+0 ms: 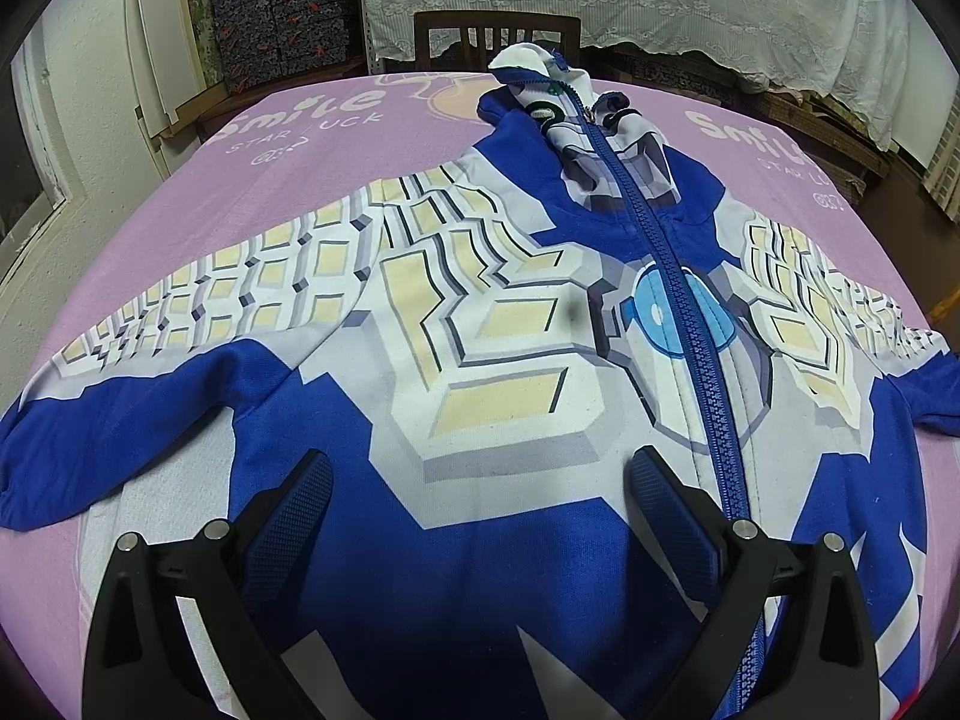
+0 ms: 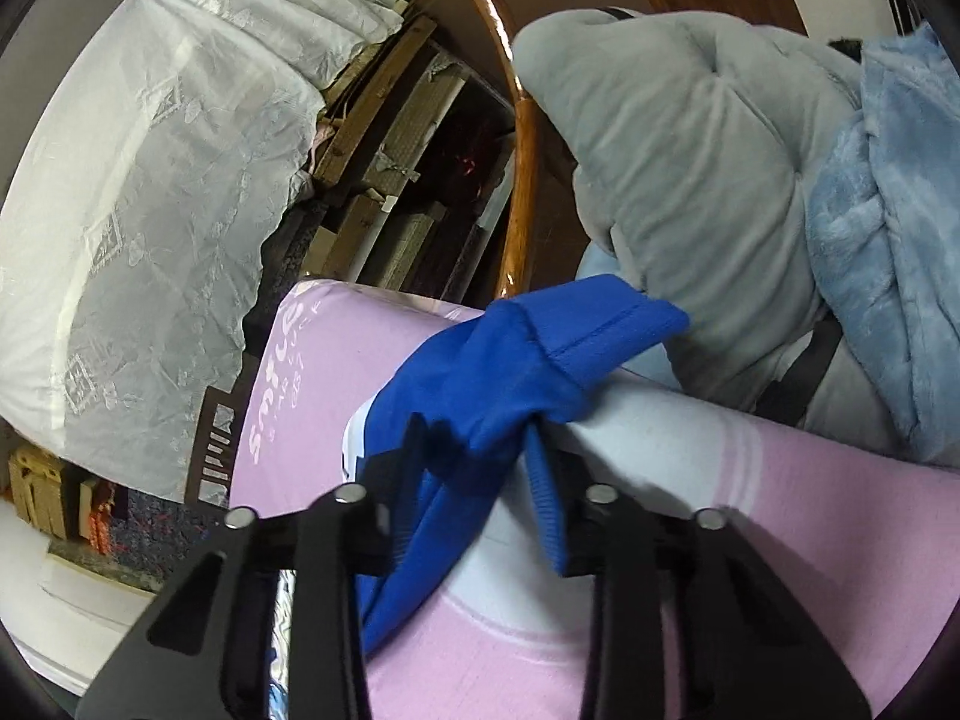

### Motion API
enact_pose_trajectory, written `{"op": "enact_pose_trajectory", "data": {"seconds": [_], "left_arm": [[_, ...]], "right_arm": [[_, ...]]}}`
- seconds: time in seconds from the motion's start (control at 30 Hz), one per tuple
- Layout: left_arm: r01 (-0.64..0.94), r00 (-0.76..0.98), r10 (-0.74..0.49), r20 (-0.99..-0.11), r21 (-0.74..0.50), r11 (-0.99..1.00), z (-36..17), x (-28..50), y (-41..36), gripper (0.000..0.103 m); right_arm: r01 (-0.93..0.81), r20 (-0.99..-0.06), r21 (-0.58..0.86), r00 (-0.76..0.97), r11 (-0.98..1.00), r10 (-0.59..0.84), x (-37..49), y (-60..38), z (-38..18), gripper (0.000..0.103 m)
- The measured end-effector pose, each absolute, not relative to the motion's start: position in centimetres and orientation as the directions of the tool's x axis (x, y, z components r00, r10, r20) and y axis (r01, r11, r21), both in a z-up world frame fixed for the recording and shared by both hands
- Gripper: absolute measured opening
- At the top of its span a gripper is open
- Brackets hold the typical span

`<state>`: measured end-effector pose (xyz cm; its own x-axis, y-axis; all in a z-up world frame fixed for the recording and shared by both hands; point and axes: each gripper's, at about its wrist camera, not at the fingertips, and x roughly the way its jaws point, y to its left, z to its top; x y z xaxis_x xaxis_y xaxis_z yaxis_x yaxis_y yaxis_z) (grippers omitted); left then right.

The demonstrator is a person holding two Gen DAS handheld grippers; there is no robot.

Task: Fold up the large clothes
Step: 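Grasp the blue sleeve cuff with the right tool, then carry the sleeve across the chest with the right tool and release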

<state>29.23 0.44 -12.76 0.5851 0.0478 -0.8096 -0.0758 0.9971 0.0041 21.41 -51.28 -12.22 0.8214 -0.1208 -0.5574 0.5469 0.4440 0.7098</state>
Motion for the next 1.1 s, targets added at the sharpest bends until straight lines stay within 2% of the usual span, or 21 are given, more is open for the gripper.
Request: {"op": "enact_pose_trajectory", "data": {"seconds": [0.1,0.3,0.33,0.4,0.43,0.53,0.63,0.83,0.97,1.1], "left_arm": [[-0.076,0.585,0.048,-0.810,0.004,0.997,-12.8,29.3,0.4,0.100],[-0.076,0.585,0.048,-0.809,0.005,0.997,-12.8,29.2,0.4,0.100],[-0.076,0.585,0.048,-0.809,0.004,0.997,-12.8,29.2,0.4,0.100],[-0.076,0.585,0.049,-0.809,0.005,0.997,-12.8,29.2,0.4,0.100],[-0.076,0.586,0.049,-0.809,0.005,0.997,-12.8,29.2,0.4,0.100],[-0.076,0.586,0.049,-0.809,0.005,0.997,-12.8,29.2,0.4,0.100],[-0.075,0.585,0.048,-0.810,0.005,0.997,-12.8,29.1,0.4,0.100],[-0.049,0.553,0.001,-0.833,-0.032,0.998,-12.6,29.7,1.1,0.100],[-0.064,0.547,-0.039,-0.836,-0.088,0.994,-12.1,30.0,2.2,0.100],[-0.090,0.562,-0.022,-0.827,-0.087,0.992,-11.6,29.9,3.0,0.100]], "right_arm": [[0.545,-0.551,0.723,0.826,0.425,-0.122,21.6,-52.2,-12.4,0.031],[0.538,-0.566,0.708,0.820,0.457,-0.089,23.5,-53.2,-12.0,0.039],[0.537,-0.567,0.703,0.819,0.466,-0.090,23.7,-53.3,-12.0,0.038],[0.539,-0.568,0.697,0.818,0.473,-0.096,23.8,-53.3,-12.1,0.028],[0.549,-0.577,0.689,0.810,0.473,-0.101,23.8,-53.5,-12.3,0.017],[0.535,-0.565,0.713,0.821,0.454,-0.079,23.5,-54.0,-12.6,0.011],[0.514,-0.547,0.715,0.833,0.474,-0.077,23.4,-53.7,-12.0,0.009],[0.406,-0.464,0.655,0.882,0.637,-0.085,23.1,-49.4,-8.1,0.005],[0.332,-0.458,0.567,0.888,0.754,-0.046,24.3,-43.9,-6.0,0.005],[0.247,-0.468,0.505,0.883,0.827,0.022,25.8,-38.3,-4.8,0.005]]}}
